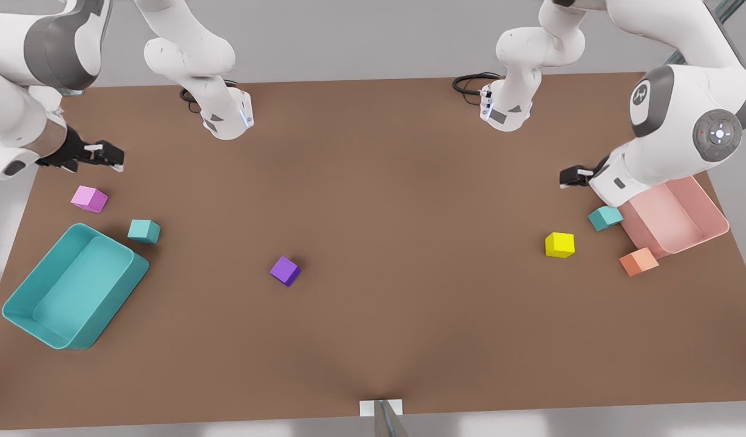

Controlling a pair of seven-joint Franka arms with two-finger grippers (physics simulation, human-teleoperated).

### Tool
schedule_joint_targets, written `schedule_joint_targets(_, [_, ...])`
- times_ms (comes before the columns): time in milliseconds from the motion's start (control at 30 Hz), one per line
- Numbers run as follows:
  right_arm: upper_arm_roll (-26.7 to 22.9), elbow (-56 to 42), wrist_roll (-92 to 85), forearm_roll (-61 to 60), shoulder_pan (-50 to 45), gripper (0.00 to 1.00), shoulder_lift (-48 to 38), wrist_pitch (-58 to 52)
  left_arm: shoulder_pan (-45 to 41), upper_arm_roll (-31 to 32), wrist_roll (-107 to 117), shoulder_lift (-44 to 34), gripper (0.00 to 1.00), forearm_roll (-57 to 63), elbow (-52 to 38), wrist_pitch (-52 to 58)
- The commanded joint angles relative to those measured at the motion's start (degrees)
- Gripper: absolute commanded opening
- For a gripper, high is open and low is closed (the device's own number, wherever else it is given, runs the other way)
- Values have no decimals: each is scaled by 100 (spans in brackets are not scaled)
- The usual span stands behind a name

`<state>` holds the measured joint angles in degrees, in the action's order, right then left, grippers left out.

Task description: Stack the two blue cubes on top of each other

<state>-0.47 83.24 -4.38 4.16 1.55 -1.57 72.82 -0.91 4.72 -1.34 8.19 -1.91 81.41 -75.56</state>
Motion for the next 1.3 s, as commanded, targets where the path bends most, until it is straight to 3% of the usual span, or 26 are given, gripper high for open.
schedule_joint_targets(0, [3,-9,-274,6,-84,100,7,233,-6,3,-94,-2,100,6,-2,-310])
schedule_joint_targets(100, [-41,-352,-73,-20,-40,100,359,127,-6,3,-94,-2,100,6,-2,-310])
schedule_joint_targets(300, [-111,-369,5017,-644,293,100,1369,321,3,3,-94,-2,100,15,-2,-337])
schedule_joint_targets(433, [-234,227,5492,-574,337,100,1379,821,12,3,-94,-2,100,6,-2,-337])
schedule_joint_targets(500, [-314,1369,5501,-574,355,100,922,2304,21,3,-94,-2,100,6,-2,-337])
schedule_joint_targets(667, [-375,2082,5747,-592,469,100,974,3598,21,3,-103,-2,100,15,-2,-345])
schedule_joint_targets(833, [-630,3304,5773,-574,513,99,359,4591,100,-6,-112,33,100,6,-38,-363])
schedule_joint_targets(900, [-691,4041,5879,-583,513,99,280,5663,240,3,-112,33,100,-11,-29,-363])
schedule_joint_targets(1133, [-823,4244,6362,-592,610,100,262,5787,232,3,-103,86,100,-20,-29,-363])
schedule_joint_targets(1267, [-832,5370,6380,-574,724,100,-195,6938,240,3,-112,121,100,-20,-20,-363])
